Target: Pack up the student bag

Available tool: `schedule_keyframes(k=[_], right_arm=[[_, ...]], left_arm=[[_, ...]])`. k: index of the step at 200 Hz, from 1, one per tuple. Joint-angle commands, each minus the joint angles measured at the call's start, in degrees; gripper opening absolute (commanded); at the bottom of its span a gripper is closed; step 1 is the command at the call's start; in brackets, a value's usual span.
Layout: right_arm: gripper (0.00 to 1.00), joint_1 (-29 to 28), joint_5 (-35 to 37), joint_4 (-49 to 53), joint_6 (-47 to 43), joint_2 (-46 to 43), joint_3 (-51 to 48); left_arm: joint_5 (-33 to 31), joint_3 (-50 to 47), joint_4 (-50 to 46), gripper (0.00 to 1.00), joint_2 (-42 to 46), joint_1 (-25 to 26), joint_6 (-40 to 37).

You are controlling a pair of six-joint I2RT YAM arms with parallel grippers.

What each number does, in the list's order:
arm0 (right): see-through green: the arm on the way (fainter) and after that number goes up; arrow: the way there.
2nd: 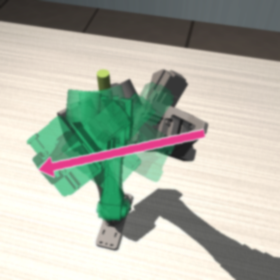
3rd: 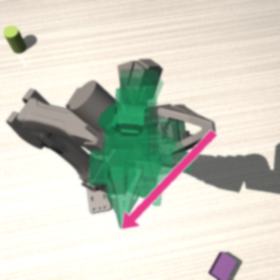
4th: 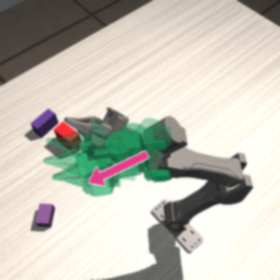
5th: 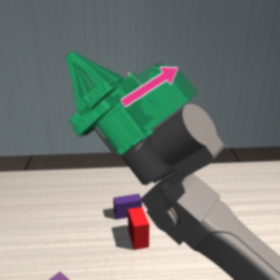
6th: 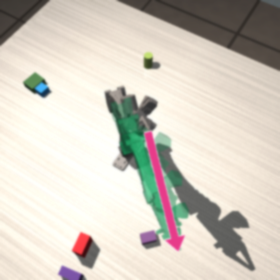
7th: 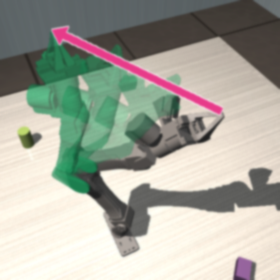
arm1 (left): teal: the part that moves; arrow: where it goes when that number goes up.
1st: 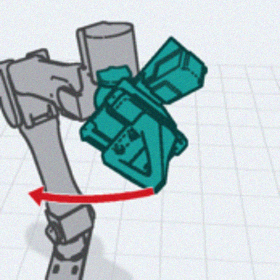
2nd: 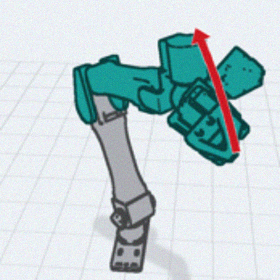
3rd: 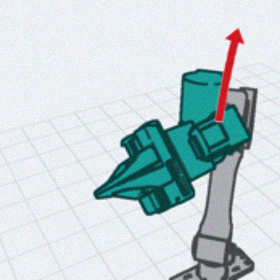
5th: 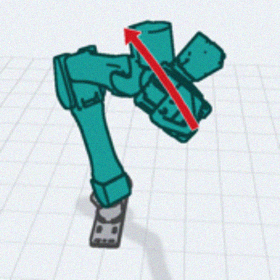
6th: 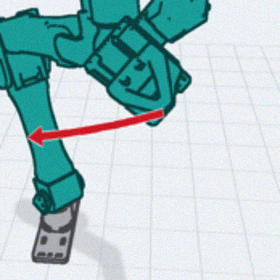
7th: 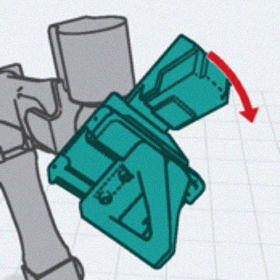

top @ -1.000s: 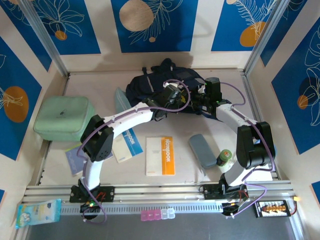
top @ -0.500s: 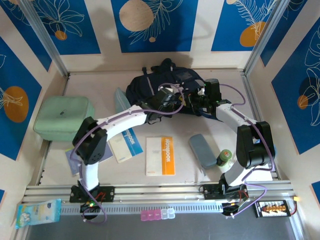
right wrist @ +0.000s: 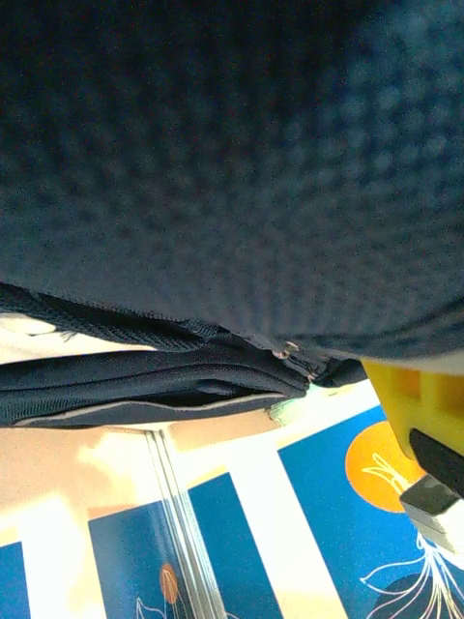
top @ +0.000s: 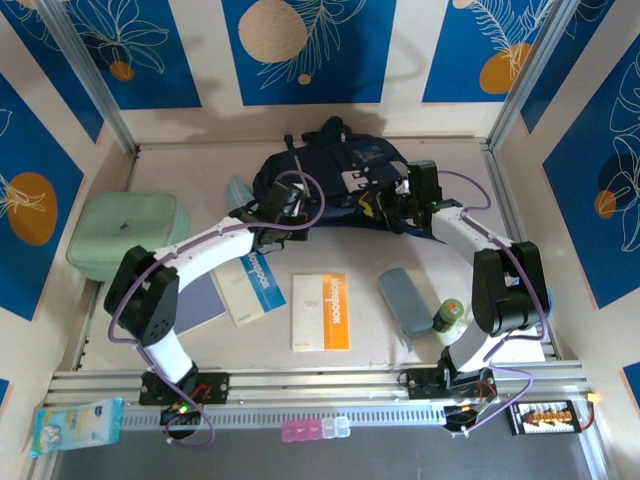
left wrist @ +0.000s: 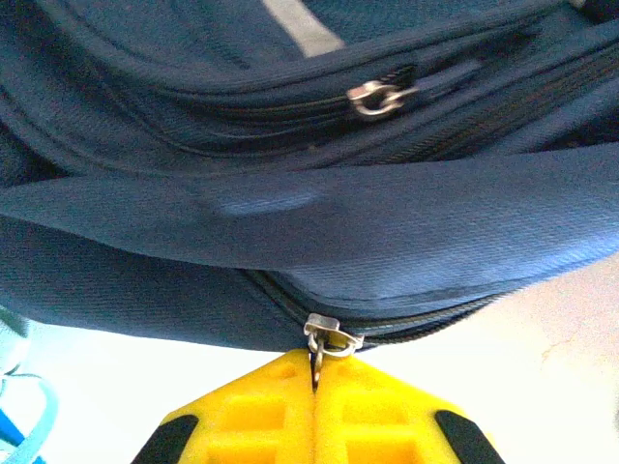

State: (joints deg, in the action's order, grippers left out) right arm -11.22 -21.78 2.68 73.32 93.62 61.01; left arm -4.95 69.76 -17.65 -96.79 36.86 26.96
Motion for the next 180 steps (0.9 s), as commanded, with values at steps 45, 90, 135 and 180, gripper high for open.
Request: schedule_keyframes(k=[45, 90, 135, 180], right_arm=[[0.04, 0.1, -3.3, -5.9, 2.5, -0.1, 1.4], [0.04, 0.1, -3.4, -5.4, 2.5, -0.2, 1.3], [0.04, 0.8, -2.8, -4.5, 1.5, -0.2, 1.3], [0.04, 4.9, 2.2, 1.2, -5.8, -0.9, 0.9]], left_arm=[[6.7, -2.7, 6.2, 0.14, -2.3, -1.8, -2.3], [7.1, -3.2, 7.9, 0.18, -2.6, -1.8, -2.9], [6.5, -4.0, 8.6, 0.07, -2.4, -2.0, -2.9], [9.2, -5.8, 9.5, 0.0, -0.8, -3.3, -5.4]])
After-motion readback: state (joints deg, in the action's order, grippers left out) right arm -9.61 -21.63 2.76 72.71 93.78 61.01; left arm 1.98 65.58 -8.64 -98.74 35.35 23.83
